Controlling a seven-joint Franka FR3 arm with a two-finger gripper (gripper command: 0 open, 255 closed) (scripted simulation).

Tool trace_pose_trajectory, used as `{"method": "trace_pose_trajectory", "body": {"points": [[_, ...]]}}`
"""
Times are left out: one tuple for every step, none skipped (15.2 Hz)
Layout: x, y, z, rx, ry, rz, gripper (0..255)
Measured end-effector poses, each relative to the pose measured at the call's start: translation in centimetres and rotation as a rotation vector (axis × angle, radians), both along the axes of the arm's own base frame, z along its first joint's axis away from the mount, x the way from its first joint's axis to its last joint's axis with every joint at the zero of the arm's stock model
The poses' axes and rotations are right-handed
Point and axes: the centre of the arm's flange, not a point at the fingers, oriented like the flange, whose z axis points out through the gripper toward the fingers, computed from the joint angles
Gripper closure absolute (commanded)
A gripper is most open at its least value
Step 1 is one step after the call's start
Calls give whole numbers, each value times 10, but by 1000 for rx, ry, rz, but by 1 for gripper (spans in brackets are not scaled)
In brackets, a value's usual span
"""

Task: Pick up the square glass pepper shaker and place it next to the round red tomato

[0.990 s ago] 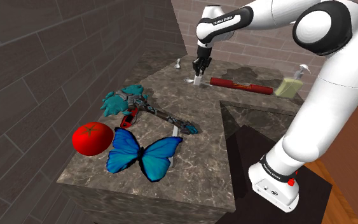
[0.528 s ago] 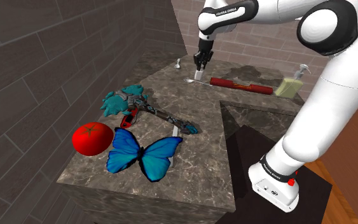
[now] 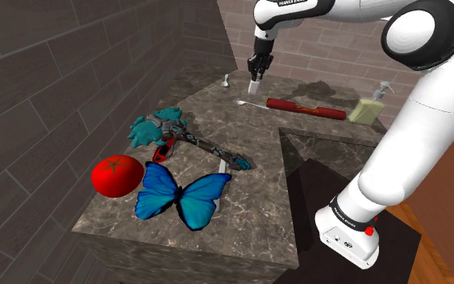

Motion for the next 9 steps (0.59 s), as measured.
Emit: {"method": "trace_pose_trajectory", "body": {"points": [[1,0,5,0,0,0,255],[0,0,10,0,0,0,255],[0,0,15,0,0,0,255],[1,0,20,0,0,0,255],[0,0,26,0,0,0,255],[1,0,31,0,0,0,255],[1,0,37,0,0,0,255],[1,0,42,0,0,0,255],[1,-1,47,0,0,0,255]]}}
